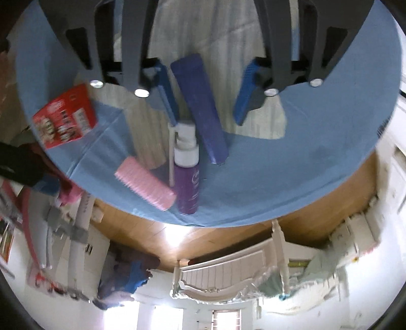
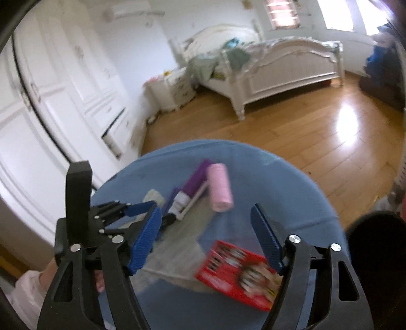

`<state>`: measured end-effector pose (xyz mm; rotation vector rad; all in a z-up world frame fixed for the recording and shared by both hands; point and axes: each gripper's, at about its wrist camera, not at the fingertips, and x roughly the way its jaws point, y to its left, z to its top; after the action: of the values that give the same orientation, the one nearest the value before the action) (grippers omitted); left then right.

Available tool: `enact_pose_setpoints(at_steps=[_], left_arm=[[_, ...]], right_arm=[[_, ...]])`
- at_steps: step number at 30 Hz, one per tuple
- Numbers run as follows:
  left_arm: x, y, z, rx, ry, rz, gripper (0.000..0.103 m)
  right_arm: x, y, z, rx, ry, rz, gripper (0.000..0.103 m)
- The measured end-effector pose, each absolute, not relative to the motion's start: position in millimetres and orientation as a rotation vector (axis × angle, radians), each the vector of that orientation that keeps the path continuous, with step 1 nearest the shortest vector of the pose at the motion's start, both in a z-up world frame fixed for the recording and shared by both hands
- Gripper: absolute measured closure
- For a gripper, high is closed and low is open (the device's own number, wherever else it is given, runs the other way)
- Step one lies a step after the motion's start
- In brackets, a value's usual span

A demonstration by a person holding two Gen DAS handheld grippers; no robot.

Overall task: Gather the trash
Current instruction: 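Grasp the blue stick with the left tool while the right tool grasps the purple tube, then carry the blue stick and purple tube over the black bin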

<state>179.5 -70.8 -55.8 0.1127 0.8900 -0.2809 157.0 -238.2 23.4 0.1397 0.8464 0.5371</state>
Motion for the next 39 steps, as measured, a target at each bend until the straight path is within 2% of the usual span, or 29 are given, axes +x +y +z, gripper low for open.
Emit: enact_pose_setpoints(at_steps=[5, 13, 15, 16, 17, 20, 24, 27, 29, 31, 39], left_arm=[[176.2, -51.8, -54.9, 0.047, 0.883, -0.339, 0.064], [166.0, -41.6, -52.4, 0.024, 0.873, -0.364, 0.064], [165.8, -37.9, -52.8, 0.001, 0.875, -0.367, 0.064], [165.1, -36.7, -53.0, -0.009, 0.875, -0.369, 0.064], [165.1, -35.7, -52.9, -0.015, 0.875, -0.369, 0.065], [165.9, -32.9, -52.6, -0.024, 0.875, -0.365, 0.07], [164.0, -30.4, -52.8, -0.045, 0.877, -0.354, 0.078], [164.0, -27.5, -53.3, -0.053, 0.879, -0.329, 0.089], [163.1, -24.3, -52.6, -0.073, 0.877, -0.335, 0.09], [160.4, -17.7, -49.3, -0.11, 0.85, -0.34, 0.096], [126.8, -32.9, -15.5, -0.156, 0.727, -0.376, 0.097]], right_arm=[[194.3, -181.7, 9.3, 0.101, 0.963, 0.557, 0.034], [240.1, -117.0, -23.4, -0.005, 1.081, 0.471, 0.047], [245.6, -108.1, -24.8, -0.066, 1.063, 0.438, 0.059], [247.2, -106.4, -25.7, -0.074, 1.061, 0.437, 0.072], [247.3, -104.7, -26.6, -0.097, 1.056, 0.427, 0.074], [243.0, -111.6, -25.5, -0.056, 1.046, 0.455, 0.077], [218.7, -145.2, 1.5, 0.091, 0.943, 0.533, 0.077], [187.7, -169.9, 25.6, 0.179, 0.857, 0.598, 0.077], [164.7, -189.2, 38.7, 0.227, 0.797, 0.619, 0.077], [146.9, -208.3, 45.8, 0.251, 0.754, 0.62, 0.077], [83.3, -287.6, 49.4, 0.275, 0.642, 0.49, 0.077]])
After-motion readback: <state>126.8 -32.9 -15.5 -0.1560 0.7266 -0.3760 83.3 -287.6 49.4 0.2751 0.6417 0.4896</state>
